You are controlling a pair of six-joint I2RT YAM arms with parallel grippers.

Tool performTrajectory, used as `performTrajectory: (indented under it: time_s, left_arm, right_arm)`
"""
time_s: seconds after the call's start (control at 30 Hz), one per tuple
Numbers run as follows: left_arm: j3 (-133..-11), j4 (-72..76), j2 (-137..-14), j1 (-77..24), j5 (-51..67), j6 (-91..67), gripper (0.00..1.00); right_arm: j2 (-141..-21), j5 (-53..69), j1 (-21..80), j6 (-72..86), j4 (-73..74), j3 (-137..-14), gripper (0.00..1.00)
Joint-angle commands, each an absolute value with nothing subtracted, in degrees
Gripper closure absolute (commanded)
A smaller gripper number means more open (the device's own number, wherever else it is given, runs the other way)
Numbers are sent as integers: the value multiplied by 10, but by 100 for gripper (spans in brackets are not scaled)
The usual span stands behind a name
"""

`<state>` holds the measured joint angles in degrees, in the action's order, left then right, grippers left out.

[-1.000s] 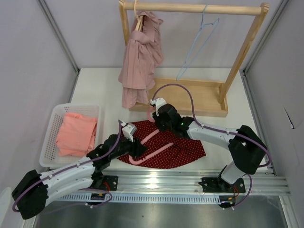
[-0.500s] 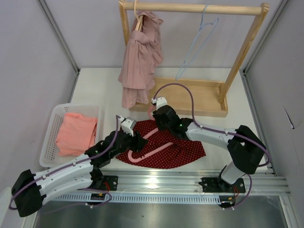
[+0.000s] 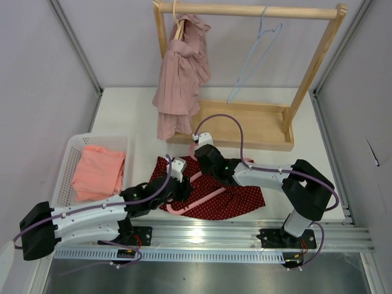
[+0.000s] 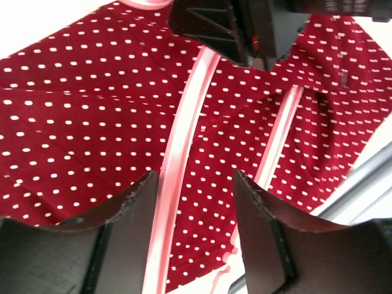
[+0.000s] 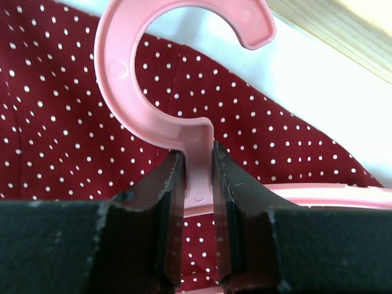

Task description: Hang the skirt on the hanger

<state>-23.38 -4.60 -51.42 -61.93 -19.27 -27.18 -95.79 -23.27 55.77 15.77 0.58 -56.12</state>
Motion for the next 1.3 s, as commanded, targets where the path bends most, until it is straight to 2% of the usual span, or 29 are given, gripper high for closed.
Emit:
performTrajectory:
  time_s: [0.0,0.07,0.3,0.53,0.7,0.87,1.07,1.27]
  left_arm:
    - [-286,-54,-518,-632,-228,-272,41]
    - [-300,-58,-518,-630,-246,-262,36]
    - [-358,-58,-548,-608,-229,-222,32]
    - [-425,-112,-620,-520,-67,-176,34]
    - [-438,-130,-637,-465,-4,-163,37]
    - [-435,-110,-655,-411,115,-160,37]
    - [-441,-91,-685,-404,204,-144,37]
    - [-441,-64,-721,-389,240,-145,38]
  right_arm:
    - [-949,-278,557,203,-66,-562,100]
    - [-938,-273,559,202,-72,-554,100]
    - [-925,-266,564,198,-85,-538,100]
    - [-914,-270,565,207,-90,-527,100]
    - [-904,-266,565,208,-99,-517,100]
    - [-886,-269,564,214,-110,-498,100]
    - [-880,-272,564,221,-122,-488,100]
    - [-868,-274,564,224,-131,-476,100]
